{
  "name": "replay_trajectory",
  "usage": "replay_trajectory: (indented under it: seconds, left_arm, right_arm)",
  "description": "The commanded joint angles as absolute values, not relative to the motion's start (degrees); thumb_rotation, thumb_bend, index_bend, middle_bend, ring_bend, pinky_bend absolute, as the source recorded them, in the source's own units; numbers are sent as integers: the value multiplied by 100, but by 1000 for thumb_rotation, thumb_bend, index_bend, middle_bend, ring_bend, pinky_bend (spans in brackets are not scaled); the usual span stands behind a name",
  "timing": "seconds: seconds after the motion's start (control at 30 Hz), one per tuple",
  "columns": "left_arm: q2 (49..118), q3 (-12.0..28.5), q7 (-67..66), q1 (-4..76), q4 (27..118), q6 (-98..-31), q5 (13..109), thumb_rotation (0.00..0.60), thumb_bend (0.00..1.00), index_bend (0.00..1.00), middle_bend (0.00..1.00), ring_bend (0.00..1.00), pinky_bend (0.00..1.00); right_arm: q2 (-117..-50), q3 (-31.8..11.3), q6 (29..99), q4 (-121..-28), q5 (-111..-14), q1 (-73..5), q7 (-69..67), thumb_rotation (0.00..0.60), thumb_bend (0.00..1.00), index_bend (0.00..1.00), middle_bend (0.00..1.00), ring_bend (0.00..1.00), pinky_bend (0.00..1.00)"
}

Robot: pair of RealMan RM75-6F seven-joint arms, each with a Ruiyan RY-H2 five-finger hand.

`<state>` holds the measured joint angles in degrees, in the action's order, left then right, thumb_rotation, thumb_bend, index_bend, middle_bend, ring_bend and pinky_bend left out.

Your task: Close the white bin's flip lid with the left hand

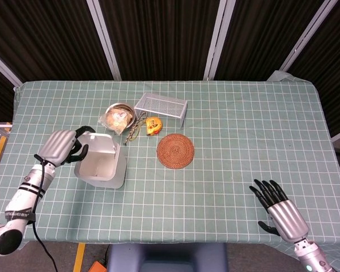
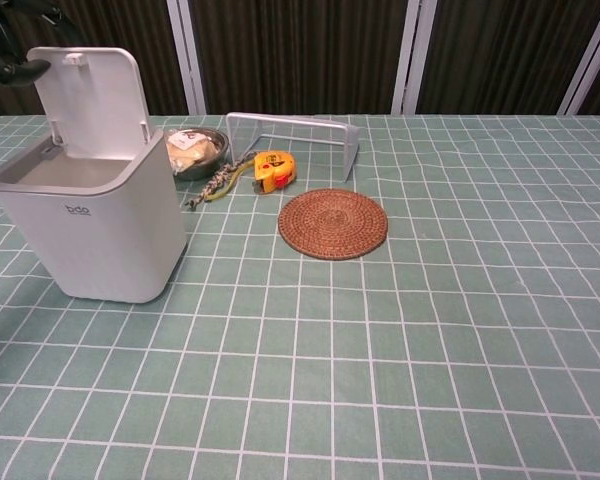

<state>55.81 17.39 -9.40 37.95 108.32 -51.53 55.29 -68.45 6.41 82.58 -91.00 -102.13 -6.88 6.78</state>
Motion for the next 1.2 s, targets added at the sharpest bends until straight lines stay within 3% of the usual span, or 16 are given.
replay_trajectory:
  seconds: [0.03,0.37,0.67,0.83,0.93,1.0,1.07,1.13,1.17,1.2]
  left_arm:
    - [5363,1533,-948,3615,11134,-5312,5895,600,559,303,1000,1000,1000]
    - [4931,660,-760,3132,11485,-5053,6982,600,559,286,1000,1000,1000]
    - [5090,367,-650,3139,11130,-4780,7183,600,560,265,1000,1000,1000]
    - [5252,434,-198,2658,11148,-6061,8274,600,560,138,1000,1000,1000]
    - [5273,406,-120,2548,11119,-6332,8537,600,559,99,999,1000,1000]
    - [5278,318,7,2239,11083,-7079,9189,600,554,59,969,979,1000]
    - [5334,10,-1,1378,10759,-8679,10143,600,542,42,843,845,975]
    - [5612,-155,-1,983,10197,-9325,10467,600,522,43,602,575,742]
    - [5854,-240,-78,713,9778,-9655,10484,600,498,44,361,311,435]
    - [6097,-261,-177,491,9450,-9914,10402,600,475,45,171,131,197]
  right_arm:
    - [-6839,653,8259,-9105,-10231,-687,663,600,264,0,0,0,0]
    - [-6812,700,8275,-9128,-10292,-679,567,600,264,0,0,0,0]
    - [-6778,708,8169,-9170,-10235,-711,522,600,264,0,0,0,0]
    - [-6768,697,8168,-9171,-10210,-708,517,600,264,0,0,0,0]
    - [-6767,694,8168,-9170,-10207,-708,518,600,264,0,0,0,0]
    - [-6769,691,8155,-9165,-10194,-710,523,600,264,0,0,0,0]
    - [-6773,702,8114,-9161,-10189,-720,535,600,264,0,0,0,0]
    - [-6781,705,8101,-9159,-10192,-724,546,600,264,0,0,0,0]
    - [-6787,704,8097,-9155,-10190,-724,559,600,264,0,0,0,0]
    - [-6794,702,8099,-9158,-10182,-718,572,600,264,0,0,0,0]
